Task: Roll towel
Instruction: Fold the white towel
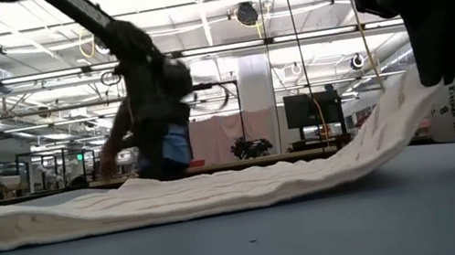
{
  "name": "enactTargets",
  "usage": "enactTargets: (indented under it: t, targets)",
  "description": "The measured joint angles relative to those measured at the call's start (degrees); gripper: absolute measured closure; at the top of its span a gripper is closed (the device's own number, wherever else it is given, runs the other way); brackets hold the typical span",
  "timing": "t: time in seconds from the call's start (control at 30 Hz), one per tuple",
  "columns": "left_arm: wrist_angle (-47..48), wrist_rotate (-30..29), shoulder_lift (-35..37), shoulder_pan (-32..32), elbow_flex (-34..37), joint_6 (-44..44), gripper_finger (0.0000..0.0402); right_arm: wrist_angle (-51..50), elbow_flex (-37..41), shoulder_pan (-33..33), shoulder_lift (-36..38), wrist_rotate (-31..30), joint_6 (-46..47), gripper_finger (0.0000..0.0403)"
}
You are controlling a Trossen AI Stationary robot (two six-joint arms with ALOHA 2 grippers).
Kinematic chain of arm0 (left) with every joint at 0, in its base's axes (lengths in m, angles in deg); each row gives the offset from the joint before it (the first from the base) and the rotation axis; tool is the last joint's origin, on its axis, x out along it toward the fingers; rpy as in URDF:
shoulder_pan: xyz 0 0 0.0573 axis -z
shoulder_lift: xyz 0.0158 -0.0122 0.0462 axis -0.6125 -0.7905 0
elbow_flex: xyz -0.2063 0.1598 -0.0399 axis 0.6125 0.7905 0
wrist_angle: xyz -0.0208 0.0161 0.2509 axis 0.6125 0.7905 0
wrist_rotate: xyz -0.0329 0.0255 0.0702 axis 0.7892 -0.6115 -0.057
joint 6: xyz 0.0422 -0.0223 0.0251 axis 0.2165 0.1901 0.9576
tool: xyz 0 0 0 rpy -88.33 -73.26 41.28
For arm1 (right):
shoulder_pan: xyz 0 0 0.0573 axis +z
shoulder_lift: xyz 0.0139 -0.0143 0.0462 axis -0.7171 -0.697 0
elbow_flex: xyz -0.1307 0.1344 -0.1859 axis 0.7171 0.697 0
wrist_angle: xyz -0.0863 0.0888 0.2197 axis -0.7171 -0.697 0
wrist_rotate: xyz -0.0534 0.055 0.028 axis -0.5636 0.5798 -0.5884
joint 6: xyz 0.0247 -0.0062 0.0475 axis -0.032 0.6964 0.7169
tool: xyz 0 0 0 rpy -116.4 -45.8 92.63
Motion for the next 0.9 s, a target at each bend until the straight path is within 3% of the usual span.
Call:
enactTargets:
  t: [0.17, 0.33, 0.57, 0.77, 0.9]
  targets:
    - [3.73, -0.03, -3.49, -2.54, 1.02, 0.31, 0.0314, -3.19, 0.0, 0.01, 0.02, 1.79, -2.16, 0.0397]
    - [9.19, 1.25, -2.54, -2.18, 5.13, -6.18, 0.0314, -8.55, 0.0, 0.48, 0.02, 2.85, -5.33, 0.0397]
    - [16.39, 13.94, 2.09, 3.14, 10.04, -14.11, 0.0314, -9.12, -0.02, 0.54, 0.24, 3.09, -11.42, 0.0397]
    - [14.71, 11.17, 9.89, 5.46, 4.33, -9.32, 0.0314, -7.44, -0.02, 0.55, 0.24, 2.83, -14.39, 0.0397]
    - [6.27, 8.77, 11.0, 5.11, -2.04, -2.91, 0.0313, -5.37, -0.02, 0.55, 0.24, 2.77, -16.3, 0.0397]
